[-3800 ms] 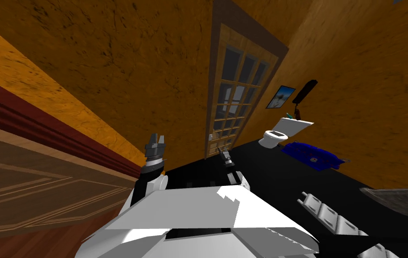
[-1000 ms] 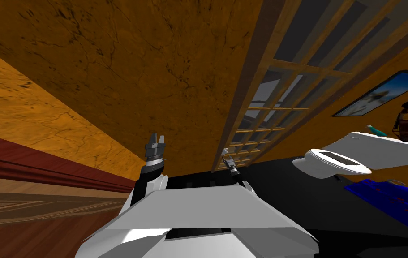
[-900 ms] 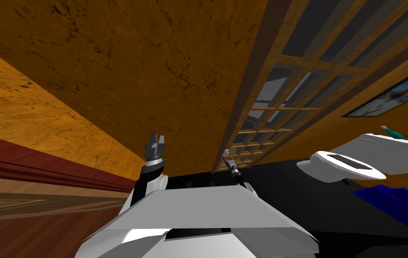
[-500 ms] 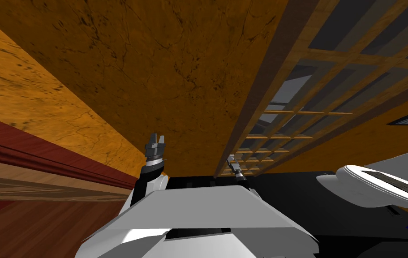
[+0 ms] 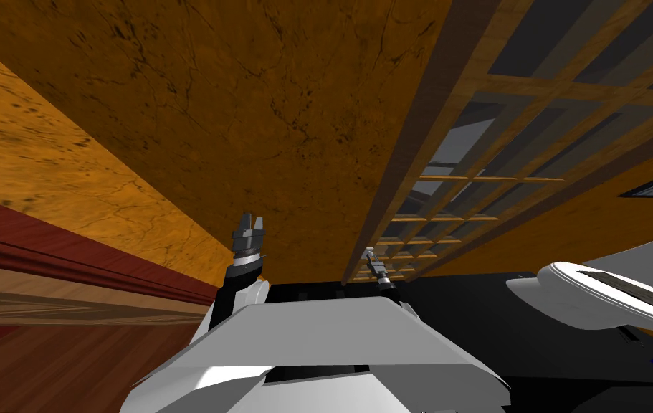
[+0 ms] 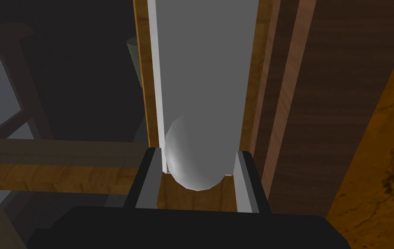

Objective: Pull the door open

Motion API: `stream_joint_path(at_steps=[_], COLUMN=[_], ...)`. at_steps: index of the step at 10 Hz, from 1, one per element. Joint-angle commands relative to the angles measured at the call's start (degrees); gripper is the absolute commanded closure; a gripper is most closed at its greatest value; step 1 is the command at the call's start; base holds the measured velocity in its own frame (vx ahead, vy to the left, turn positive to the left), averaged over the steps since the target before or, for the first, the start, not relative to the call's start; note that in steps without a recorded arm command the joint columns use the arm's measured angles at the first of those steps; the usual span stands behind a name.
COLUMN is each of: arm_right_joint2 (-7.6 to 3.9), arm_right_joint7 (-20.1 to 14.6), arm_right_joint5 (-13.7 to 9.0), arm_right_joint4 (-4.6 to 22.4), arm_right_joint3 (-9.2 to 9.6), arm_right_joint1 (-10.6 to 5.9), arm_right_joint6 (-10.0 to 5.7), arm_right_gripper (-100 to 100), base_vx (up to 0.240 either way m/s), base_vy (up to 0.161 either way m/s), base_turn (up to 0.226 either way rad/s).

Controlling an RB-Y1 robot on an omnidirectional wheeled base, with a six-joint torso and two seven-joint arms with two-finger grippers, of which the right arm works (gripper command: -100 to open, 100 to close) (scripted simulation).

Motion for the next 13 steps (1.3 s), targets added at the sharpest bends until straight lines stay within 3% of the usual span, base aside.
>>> stream_joint_path(at_steps=[1, 4, 13], arm_right_joint2=[0.31, -0.08, -0.47], arm_right_joint7=[0.0, -2.3, -14.8], arm_right_joint5=[0.2, -0.7, -4.9], arm_right_joint4=[0.1, 0.0, 0.3], arm_right_joint3=[0.32, 0.36, 2.64], arm_right_joint1=[-0.09, -0.13, -0.79], arm_right_joint6=[0.12, 0.14, 0.63], arm_right_gripper=[100, 100, 100], base_vx=[0.000, -0.016, -0.034], base_vy=[0.000, -0.006, -0.015], base_turn=[0.000, 0.010, 0.043])
